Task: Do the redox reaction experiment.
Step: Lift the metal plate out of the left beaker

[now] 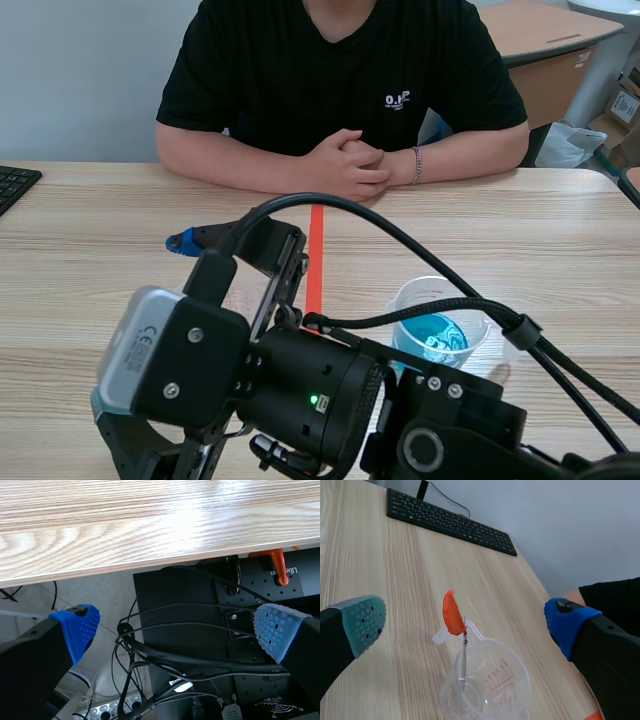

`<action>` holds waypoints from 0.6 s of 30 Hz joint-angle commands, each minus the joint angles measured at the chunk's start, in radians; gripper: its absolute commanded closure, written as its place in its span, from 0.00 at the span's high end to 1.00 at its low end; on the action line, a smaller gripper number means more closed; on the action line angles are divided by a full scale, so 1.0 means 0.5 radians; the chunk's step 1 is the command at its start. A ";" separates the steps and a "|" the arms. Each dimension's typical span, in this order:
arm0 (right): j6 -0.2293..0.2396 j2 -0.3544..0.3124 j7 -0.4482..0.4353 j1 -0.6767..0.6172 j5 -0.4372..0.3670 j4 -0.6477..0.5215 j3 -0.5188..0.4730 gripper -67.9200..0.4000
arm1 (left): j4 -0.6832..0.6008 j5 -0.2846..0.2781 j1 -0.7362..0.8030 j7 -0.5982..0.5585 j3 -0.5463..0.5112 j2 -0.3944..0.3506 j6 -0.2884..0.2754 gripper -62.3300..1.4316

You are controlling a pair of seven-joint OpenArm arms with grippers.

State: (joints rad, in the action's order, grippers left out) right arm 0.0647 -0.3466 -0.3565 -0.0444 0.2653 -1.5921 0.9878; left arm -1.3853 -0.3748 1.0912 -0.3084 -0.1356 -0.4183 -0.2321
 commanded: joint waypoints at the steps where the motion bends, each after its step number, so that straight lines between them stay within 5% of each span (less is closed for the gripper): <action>1: -0.012 -0.005 -0.018 0.028 -0.013 -0.021 -0.018 0.92 | -0.025 -0.005 0.006 -0.025 0.005 0.010 -0.004 1.00; 7: -0.010 -0.005 -0.017 0.028 -0.014 -0.021 -0.018 0.63 | -0.025 -0.005 0.006 -0.018 0.005 0.009 0.010 1.00; 18: -0.010 -0.005 -0.011 0.027 -0.014 -0.021 -0.019 0.27 | -0.025 -0.005 0.006 -0.018 0.005 0.010 0.010 1.00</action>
State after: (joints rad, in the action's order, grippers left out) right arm 0.0666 -0.3466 -0.3546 -0.0448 0.2653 -1.5921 0.9878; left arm -1.3853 -0.3748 1.0912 -0.3046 -0.1356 -0.4183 -0.2279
